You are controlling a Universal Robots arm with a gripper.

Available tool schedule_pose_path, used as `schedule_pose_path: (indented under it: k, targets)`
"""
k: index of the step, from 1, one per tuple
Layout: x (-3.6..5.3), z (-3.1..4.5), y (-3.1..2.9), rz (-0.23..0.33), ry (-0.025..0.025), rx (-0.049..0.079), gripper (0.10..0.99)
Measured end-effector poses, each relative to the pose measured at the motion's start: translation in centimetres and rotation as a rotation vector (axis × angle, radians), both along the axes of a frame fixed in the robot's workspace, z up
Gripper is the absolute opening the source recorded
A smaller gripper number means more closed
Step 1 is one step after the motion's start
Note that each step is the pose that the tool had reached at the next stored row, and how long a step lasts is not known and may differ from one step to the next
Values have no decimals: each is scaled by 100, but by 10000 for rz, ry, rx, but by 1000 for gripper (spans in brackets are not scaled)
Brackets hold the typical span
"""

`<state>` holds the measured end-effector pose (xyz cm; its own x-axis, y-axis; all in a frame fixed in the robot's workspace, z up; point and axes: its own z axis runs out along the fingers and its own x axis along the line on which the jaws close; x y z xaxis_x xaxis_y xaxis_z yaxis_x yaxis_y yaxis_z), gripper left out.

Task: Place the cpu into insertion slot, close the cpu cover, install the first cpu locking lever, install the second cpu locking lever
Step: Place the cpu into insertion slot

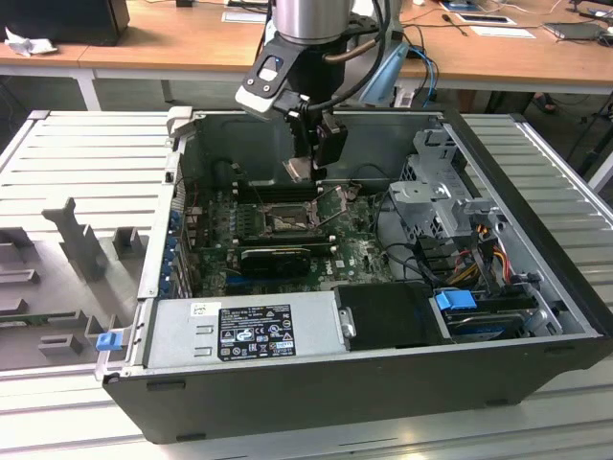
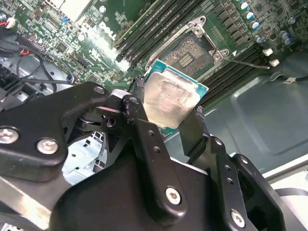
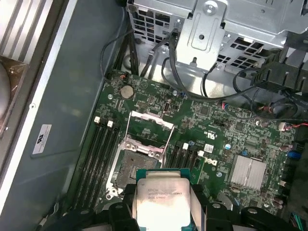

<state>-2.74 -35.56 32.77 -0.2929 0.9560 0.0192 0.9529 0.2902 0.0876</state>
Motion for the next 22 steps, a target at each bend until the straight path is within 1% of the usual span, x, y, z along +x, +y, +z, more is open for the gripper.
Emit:
schedule_pose_path:
  k: [2, 5, 7, 9, 10, 12, 17, 20, 22]
  targets:
    - [-1, -16, 0, -15, 0, 0, 529]
    - [-3, -45, 0, -39, 18, 0, 529]
    - [-2, -59, 0, -176, 20, 0, 529]
    - [-2, -90, 0, -699, 19, 1, 529]
    - [-10, -126, 4, -939, 19, 2, 529]
    - [-19, -163, 8, -1089, 19, 0, 529]
    - [-19, -282, 8, -2130, 19, 2, 529]
    - [-23, -349, 12, -2494, 20, 2, 529]
    - [-46, -385, 14, -2516, 18, 2, 529]
